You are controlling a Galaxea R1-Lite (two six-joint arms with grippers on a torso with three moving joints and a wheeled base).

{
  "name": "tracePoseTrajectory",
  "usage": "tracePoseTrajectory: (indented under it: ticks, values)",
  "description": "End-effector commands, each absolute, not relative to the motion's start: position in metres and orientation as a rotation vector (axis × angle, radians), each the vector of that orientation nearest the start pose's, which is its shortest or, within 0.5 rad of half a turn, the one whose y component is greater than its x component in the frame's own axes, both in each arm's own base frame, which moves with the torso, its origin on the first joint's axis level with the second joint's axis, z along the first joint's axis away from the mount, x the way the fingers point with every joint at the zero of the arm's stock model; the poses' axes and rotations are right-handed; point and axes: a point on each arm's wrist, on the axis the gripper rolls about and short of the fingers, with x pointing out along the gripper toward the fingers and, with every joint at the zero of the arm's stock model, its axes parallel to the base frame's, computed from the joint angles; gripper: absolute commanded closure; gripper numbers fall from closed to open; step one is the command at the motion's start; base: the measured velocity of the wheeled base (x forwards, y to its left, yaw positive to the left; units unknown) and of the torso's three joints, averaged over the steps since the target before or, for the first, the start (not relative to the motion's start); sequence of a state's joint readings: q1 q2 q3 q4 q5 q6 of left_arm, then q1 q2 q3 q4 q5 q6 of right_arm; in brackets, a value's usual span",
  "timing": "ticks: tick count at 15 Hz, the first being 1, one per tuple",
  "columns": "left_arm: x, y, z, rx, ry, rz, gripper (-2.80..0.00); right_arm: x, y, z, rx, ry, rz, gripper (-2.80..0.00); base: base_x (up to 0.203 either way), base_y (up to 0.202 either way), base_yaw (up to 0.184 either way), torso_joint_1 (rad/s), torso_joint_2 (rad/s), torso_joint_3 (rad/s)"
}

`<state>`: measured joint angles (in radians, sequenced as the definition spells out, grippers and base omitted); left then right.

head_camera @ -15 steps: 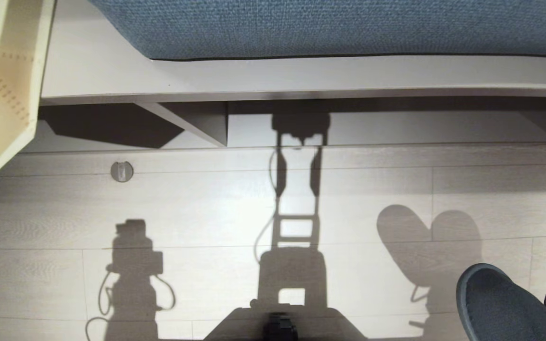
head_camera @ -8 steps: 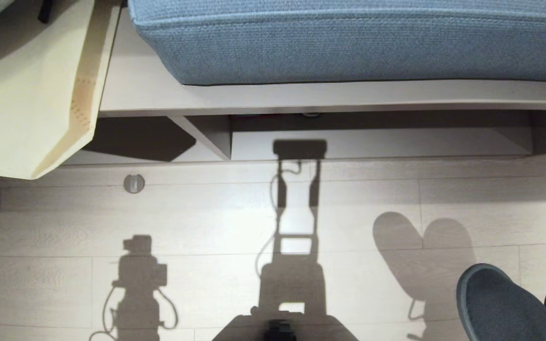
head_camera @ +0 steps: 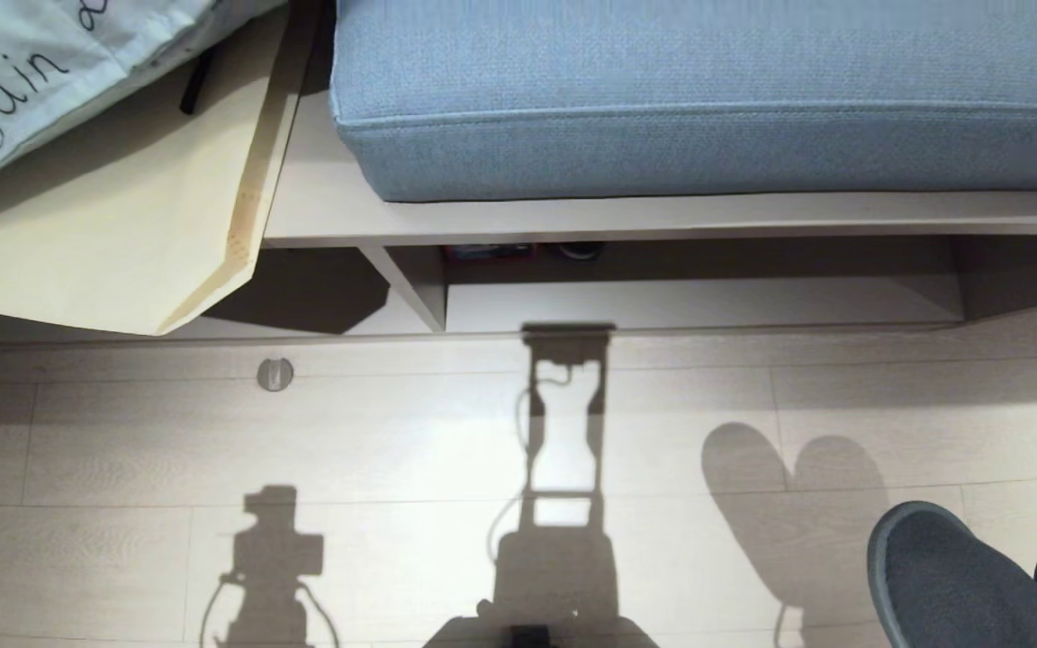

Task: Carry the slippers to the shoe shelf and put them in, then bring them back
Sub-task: Place the slippers on the floor

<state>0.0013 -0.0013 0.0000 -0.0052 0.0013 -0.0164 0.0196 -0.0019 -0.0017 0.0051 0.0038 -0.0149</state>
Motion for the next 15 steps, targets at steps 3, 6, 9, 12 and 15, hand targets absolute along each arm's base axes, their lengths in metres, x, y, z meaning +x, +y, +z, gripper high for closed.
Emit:
tracePoseTrajectory:
  ticks: [3, 6, 9, 12, 15]
  values:
    - [-0.0228, 0.0000, 0.0761, -0.017, -0.006, 0.003, 0.00, -0.0229, -0.0004, 0.0754, -0.015, 0.003, 0.025, 0.00, 0.000, 0.000, 0.000, 0.005, 0.00, 0.197]
    - [-0.0228, 0.0000, 0.0761, -0.017, -0.006, 0.003, 0.00, -0.0229, -0.0004, 0.0754, -0.015, 0.003, 0.025, 0.00, 0.000, 0.000, 0.000, 0.003, 0.00, 0.202]
    - [-0.0228, 0.0000, 0.0761, -0.017, -0.006, 0.003, 0.00, -0.0229, -0.0004, 0.0754, -0.015, 0.003, 0.025, 0.00, 0.000, 0.000, 0.000, 0.002, 0.00, 0.202]
    - [-0.0228, 0.0000, 0.0761, -0.017, -0.006, 0.003, 0.00, -0.0229, -0.0004, 0.0754, -0.015, 0.003, 0.025, 0.00, 0.000, 0.000, 0.000, 0.002, 0.00, 0.203]
    - [-0.0228, 0.0000, 0.0761, -0.017, -0.006, 0.003, 0.00, -0.0229, -0.0004, 0.0754, -0.015, 0.003, 0.025, 0.00, 0.000, 0.000, 0.000, 0.003, 0.00, 0.200]
